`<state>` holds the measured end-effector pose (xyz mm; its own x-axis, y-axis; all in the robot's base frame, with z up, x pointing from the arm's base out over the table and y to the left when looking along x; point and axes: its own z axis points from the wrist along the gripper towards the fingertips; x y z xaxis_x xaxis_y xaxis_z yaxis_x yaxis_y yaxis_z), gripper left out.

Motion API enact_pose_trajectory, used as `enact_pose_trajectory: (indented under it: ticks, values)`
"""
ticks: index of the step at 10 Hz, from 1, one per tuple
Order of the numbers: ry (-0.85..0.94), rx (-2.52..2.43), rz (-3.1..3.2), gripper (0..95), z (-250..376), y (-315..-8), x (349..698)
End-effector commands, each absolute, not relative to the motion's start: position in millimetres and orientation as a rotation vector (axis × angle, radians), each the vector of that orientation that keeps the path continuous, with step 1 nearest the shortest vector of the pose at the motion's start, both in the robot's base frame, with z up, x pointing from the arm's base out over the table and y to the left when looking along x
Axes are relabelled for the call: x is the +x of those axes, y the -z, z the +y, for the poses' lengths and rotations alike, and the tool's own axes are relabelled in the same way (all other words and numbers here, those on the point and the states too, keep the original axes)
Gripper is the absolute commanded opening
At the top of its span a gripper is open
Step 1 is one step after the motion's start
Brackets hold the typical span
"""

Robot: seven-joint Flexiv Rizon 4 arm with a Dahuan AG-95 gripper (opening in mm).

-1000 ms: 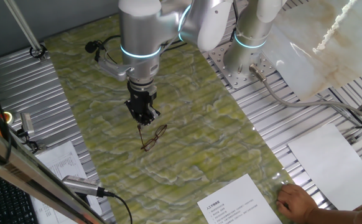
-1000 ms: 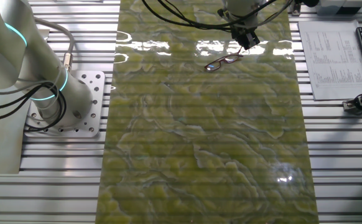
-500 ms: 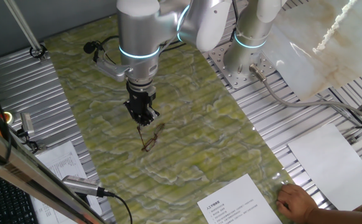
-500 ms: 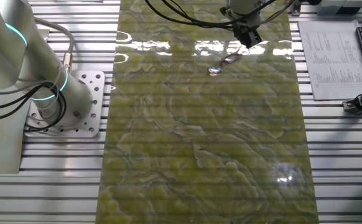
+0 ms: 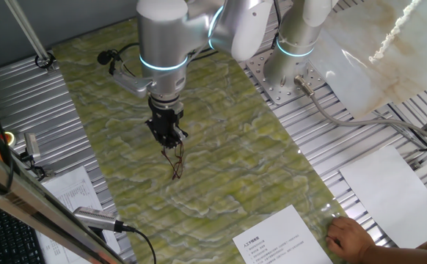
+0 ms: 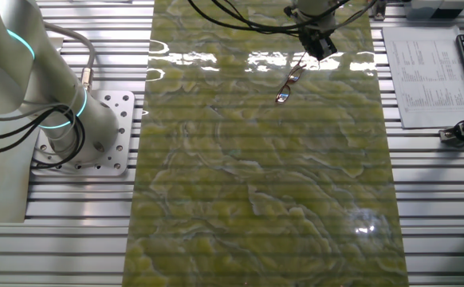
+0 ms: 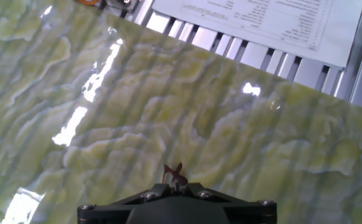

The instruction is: Unfold the leg of the glasses (with one hand)

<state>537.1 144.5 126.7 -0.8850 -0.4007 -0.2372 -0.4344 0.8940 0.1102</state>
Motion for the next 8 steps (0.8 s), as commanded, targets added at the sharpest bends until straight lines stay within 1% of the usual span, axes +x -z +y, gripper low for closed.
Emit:
enact_pose_trajectory:
  ticks: [1,8]
  values:
    - [-0.24,-0.663,2.873,0.0,143.8,-126.1,536.7]
    - [-0.239,-0.711,2.957,0.0,142.2,-126.6,527.2]
